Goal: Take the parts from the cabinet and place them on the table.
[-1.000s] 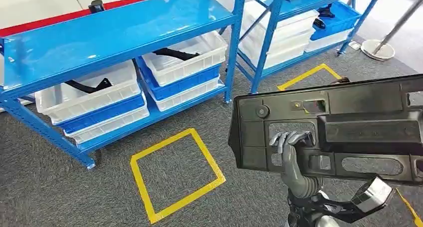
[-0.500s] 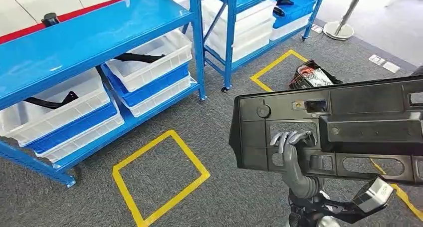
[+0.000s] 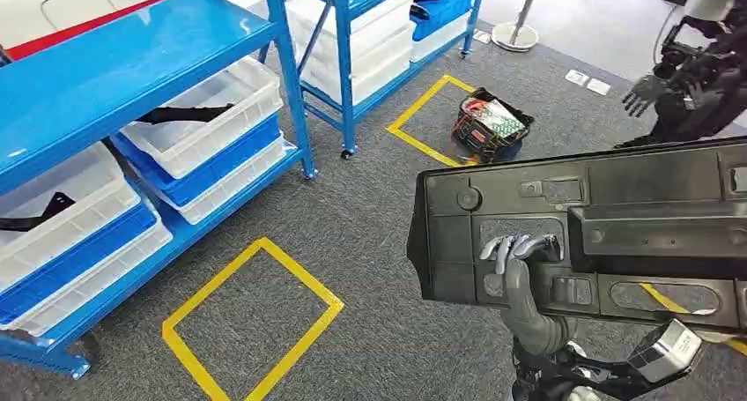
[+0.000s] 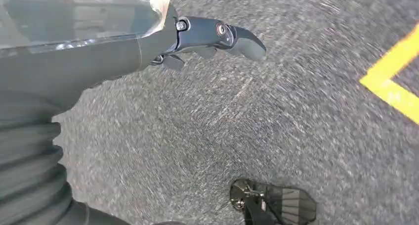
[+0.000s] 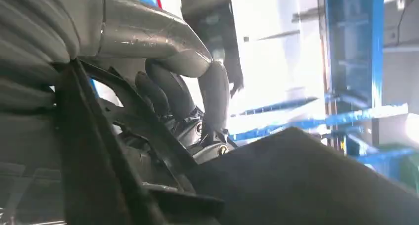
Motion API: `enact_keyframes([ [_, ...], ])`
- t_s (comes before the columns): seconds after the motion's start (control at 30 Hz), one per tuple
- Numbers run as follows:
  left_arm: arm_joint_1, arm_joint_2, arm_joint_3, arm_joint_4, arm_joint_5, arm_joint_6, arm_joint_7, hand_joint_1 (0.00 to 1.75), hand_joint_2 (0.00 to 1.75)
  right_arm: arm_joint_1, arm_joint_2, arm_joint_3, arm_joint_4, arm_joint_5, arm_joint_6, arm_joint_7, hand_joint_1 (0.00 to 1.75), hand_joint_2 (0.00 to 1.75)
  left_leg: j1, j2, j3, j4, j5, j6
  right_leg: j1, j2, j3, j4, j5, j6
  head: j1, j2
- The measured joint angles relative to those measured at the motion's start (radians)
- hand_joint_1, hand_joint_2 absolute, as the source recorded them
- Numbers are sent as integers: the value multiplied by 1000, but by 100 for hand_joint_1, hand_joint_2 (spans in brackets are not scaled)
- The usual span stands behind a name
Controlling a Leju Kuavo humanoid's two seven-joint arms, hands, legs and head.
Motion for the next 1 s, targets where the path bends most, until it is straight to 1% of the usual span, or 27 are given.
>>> enact_keyframes([
  [0.03,-1,-2,0,0,0,0,0,0,175,1,-1,0,0,0,0,0,175,175,1,14,2,0,0,-1,-4,-8,54,-87,30,14,0,0],
  [0.07,-2,-3,0,0,0,-2,0,0,175,0,-1,0,0,0,0,0,175,175,2,25,4,2,-2,-5,-7,-27,121,-199,65,27,0,0],
  [0.1,-4,-3,0,0,0,-3,0,0,175,-1,-1,0,-1,0,-2,1,175,175,1,33,5,7,-5,-11,-8,-71,182,-300,90,34,0,0],
  [0.13,-4,0,0,-2,0,-3,0,0,175,-2,0,0,0,0,-3,1,175,175,-9,41,1,12,-9,-19,0,-95,190,-309,88,20,0,0],
  [0.17,-4,0,0,-3,1,-3,0,0,175,-2,3,0,-3,0,-5,2,175,175,-8,47,3,16,-10,-22,2,-76,185,-312,95,6,-2,0],
  [0.23,-7,-2,0,-3,2,-3,0,0,175,-2,2,-3,-3,0,-6,2,175,175,-8,64,5,14,-6,-30,6,-57,167,-306,95,-8,-2,0],
  [0.27,-7,-2,0,-4,3,-3,-1,0,175,-2,3,-3,-3,0,-6,2,175,175,-5,76,5,15,-10,-36,0,-46,165,-309,99,-19,-3,0],
  [0.3,-8,-2,0,-4,3,-1,-2,0,175,-1,4,-3,-4,0,-6,2,175,175,2,53,-1,26,-25,-44,-13,-35,174,-312,104,-28,-3,0],
  [0.33,-8,-2,0,-5,4,1,-3,0,175,-3,4,-5,-4,0,-5,2,175,175,5,-5,-18,72,-66,-45,-11,-26,169,-311,109,-39,-3,0],
  [0.37,-8,-4,0,-4,4,1,-3,0,175,-5,5,-6,-4,-1,-5,2,175,175,5,-37,-49,147,-112,-46,-9,-18,166,-311,112,-45,-5,0],
  [0.4,-7,-5,1,-4,6,1,-3,0,175,-5,5,-5,-4,-1,-4,2,175,175,5,-53,-92,240,-155,-48,-7,-7,163,-311,113,-47,-7,0],
  [0.43,-6,-5,1,-4,8,1,-3,0,175,-5,5,-6,-3,-1,-4,2,175,175,5,-58,-128,315,-181,-48,-5,5,160,-310,114,-48,-7,0],
  [0.47,-5,-5,1,-4,8,1,-3,0,175,-5,5,-6,-3,-1,-4,2,175,175,5,-60,-148,352,-183,-47,-3,18,159,-309,114,-48,-7,0],
  [0.5,-4,-5,2,-4,8,1,-3,0,175,-5,5,-6,-3,-1,-4,2,175,175,5,-60,-141,335,-158,-44,-1,31,161,-308,114,-48,-7,0],
  [0.53,-4,-5,2,-4,10,1,-3,0,175,-5,5,-6,-3,-1,-3,2,175,175,5,-61,-114,278,-116,-41,-1,44,164,-307,114,-48,-7,0],
  [0.57,-4,-5,2,-4,10,1,-3,0,175,-5,6,-6,-3,-1,-3,2,175,175,5,-70,-72,190,-65,-36,-1,58,167,-307,114,-48,-7,0],
  [0.6,-4,-5,2,-5,10,1,-3,0,175,-5,8,-7,-3,-1,-2,2,175,175,6,-95,-26,93,-18,-29,-1,71,169,-307,114,-47,-8,0],
  [0.63,-4,0,2,-5,10,1,-3,0,175,-5,11,-7,-3,-1,-1,2,175,175,7,-156,-1,45,-16,-18,-7,81,165,-307,115,-44,-6,0],
  [0.67,-4,-2,2,-5,10,0,-3,0,175,-9,12,-7,-3,0,1,2,175,175,6,-155,-1,30,-14,-17,3,92,158,-303,119,-39,-4,0],
  [0.73,-5,0,2,-5,10,1,-2,0,175,-5,16,-7,-3,1,4,2,175,175,-2,-135,-2,27,-16,-14,-13,118,144,-309,130,-22,-8,0],
  [0.77,-5,1,2,-5,11,0,0,0,175,-4,18,-7,-4,1,5,3,175,175,-6,-122,3,14,-8,-6,-14,132,143,-322,138,-11,-9,0],
  [0.8,-6,0,2,-5,11,1,1,0,175,-1,18,-8,-5,1,6,5,175,175,3,-103,19,-28,14,-2,-1,123,138,-318,139,-8,-7,0],
  [0.83,-5,0,2,-5,11,1,2,0,175,-1,18,-10,-6,1,8,4,175,175,1,-92,27,-43,19,0,-4,59,126,-297,123,-12,-10,0],
  [0.87,-5,0,2,-5,11,1,4,0,175,-4,18,-10,-6,3,12,6,175,175,3,-75,31,-47,24,7,0,26,97,-240,89,-18,6,0],
  [0.93,-2,0,2,-6,11,1,5,0,175,-5,18,-10,-6,4,15,9,175,175,1,-41,28,-47,23,4,-2,7,13,-63,19,-21,6,0],
  [0.97,-2,-1,2,-6,11,1,5,0,175,-4,18,-10,-5,4,17,11,175,175,2,-27,27,-47,22,3,-6,5,-12,-10,6,-15,7,0],
  [1.0,-2,-2,2,-5,11,1,6,0,175,-4,18,-10,-5,3,19,11,175,175,3,-12,28,-47,21,-1,-11,3,-11,-11,14,-4,8,0],
])
